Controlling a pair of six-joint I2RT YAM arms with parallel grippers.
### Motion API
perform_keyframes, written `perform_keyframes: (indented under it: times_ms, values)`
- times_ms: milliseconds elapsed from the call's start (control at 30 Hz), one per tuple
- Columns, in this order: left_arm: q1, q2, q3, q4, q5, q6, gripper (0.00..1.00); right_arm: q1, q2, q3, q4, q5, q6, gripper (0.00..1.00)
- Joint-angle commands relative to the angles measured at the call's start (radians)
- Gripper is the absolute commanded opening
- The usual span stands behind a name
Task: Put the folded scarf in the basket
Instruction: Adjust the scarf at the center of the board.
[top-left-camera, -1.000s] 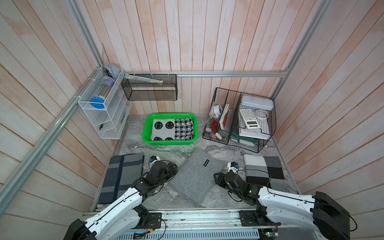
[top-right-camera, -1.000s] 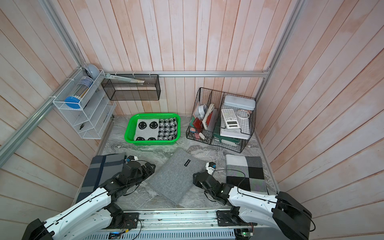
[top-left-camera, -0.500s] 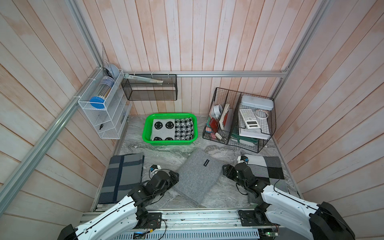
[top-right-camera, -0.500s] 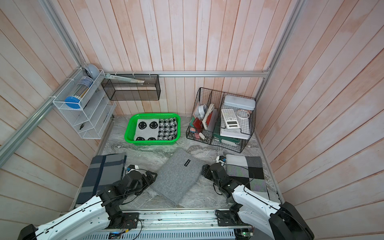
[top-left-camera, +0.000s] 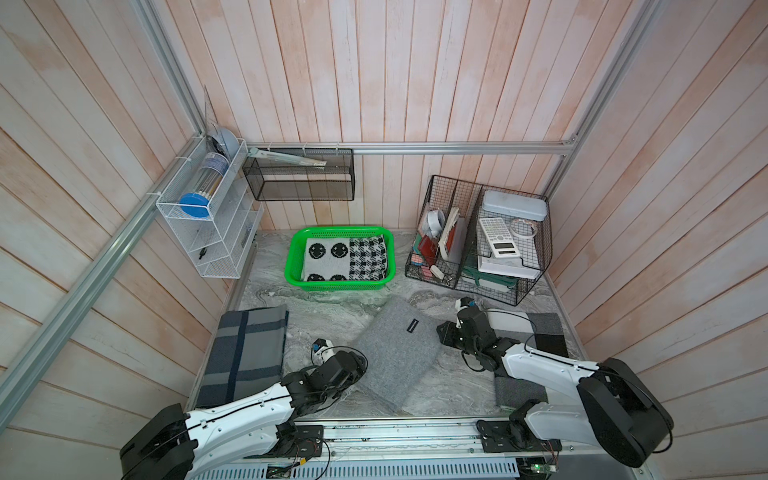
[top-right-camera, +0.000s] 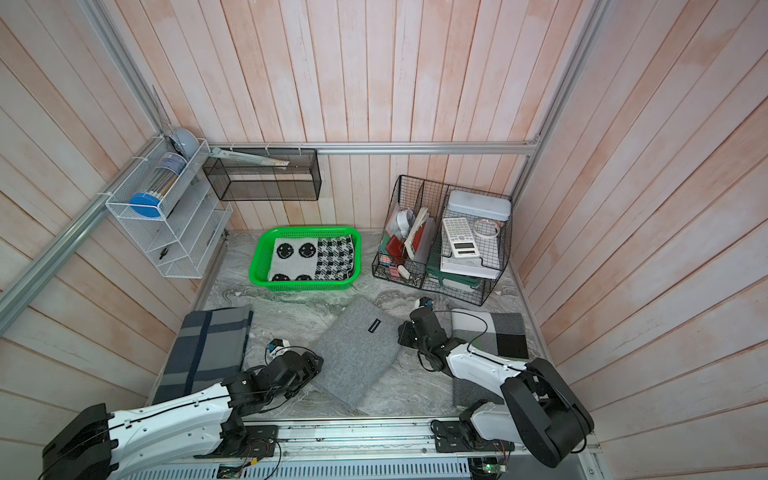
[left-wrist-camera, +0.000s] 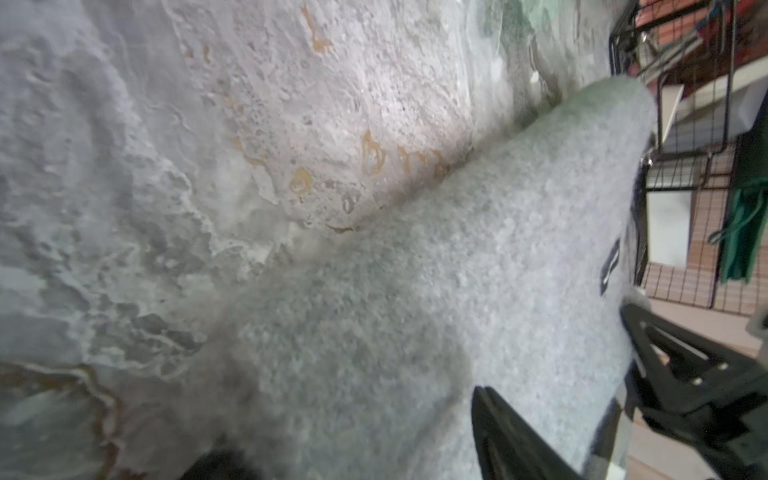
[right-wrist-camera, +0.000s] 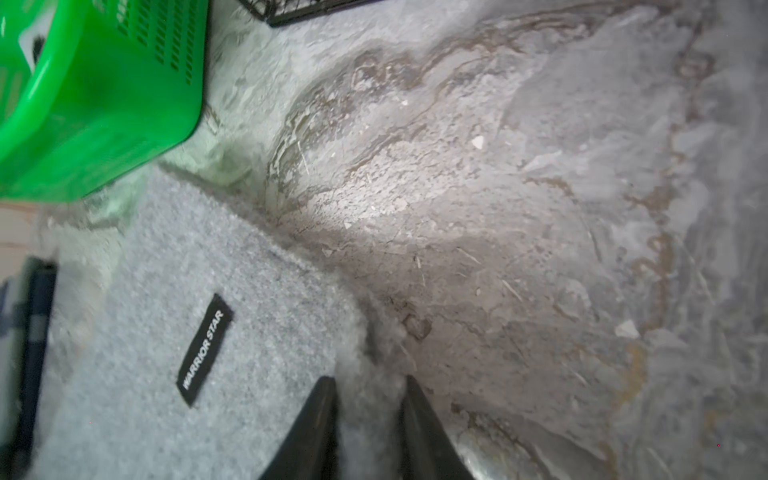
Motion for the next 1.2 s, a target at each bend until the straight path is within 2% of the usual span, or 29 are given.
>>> perform_keyframes:
  times_ms: [0, 100, 200, 367, 433, 533, 567, 600, 667, 800, 967, 1033, 1167]
  values:
    - [0.01, 0.025, -0.021, 0.072, -0.111, 0.01, 0.74, 0.005, -0.008, -0.035, -0.024, -0.072, -0.012, 0.11]
    - [0.096, 0.056, -0.03, 0.132, -0.083, 0.065, 0.75, 0.078, -0.061, -0.082, -0.076, -0.019, 0.036, 0.11]
    - [0.207, 0.121, -0.023, 0.207, -0.017, 0.14, 0.8, 0.214, -0.142, -0.111, -0.161, 0.078, 0.121, 0.13]
    - [0.356, 0.276, 0.09, 0.259, 0.091, 0.296, 0.88, 0.421, -0.301, -0.174, -0.221, 0.137, 0.302, 0.19]
    - [0.407, 0.316, 0.129, 0.265, 0.152, 0.336, 0.89, 0.457, -0.37, -0.171, -0.291, 0.178, 0.329, 0.27]
    - [0.433, 0.312, 0.162, 0.23, 0.152, 0.383, 0.92, 0.458, -0.473, -0.159, -0.364, 0.239, 0.303, 0.57]
    - [0.435, 0.299, 0.169, 0.2, 0.143, 0.403, 0.93, 0.459, -0.51, -0.166, -0.344, 0.258, 0.297, 0.61]
    - [0.436, 0.278, 0.176, 0.159, 0.127, 0.424, 0.94, 0.451, -0.552, -0.175, -0.305, 0.243, 0.245, 0.7]
    - [0.438, 0.229, 0.177, 0.076, 0.093, 0.444, 0.95, 0.417, -0.616, -0.172, -0.264, 0.215, 0.175, 0.77]
    - [0.438, 0.091, 0.134, -0.026, 0.084, 0.454, 0.96, 0.237, -0.647, -0.135, -0.253, 0.134, 0.096, 0.81]
    - [0.437, -0.074, 0.052, -0.08, 0.146, 0.422, 0.96, -0.084, -0.495, -0.145, -0.085, -0.203, 0.036, 0.82]
    - [0.435, -0.112, 0.028, -0.088, 0.175, 0.406, 0.96, -0.118, -0.426, -0.146, -0.009, -0.252, 0.021, 0.82]
    - [0.428, -0.148, 0.012, -0.132, 0.206, 0.391, 0.96, -0.12, -0.279, -0.122, 0.098, -0.306, 0.001, 0.82]
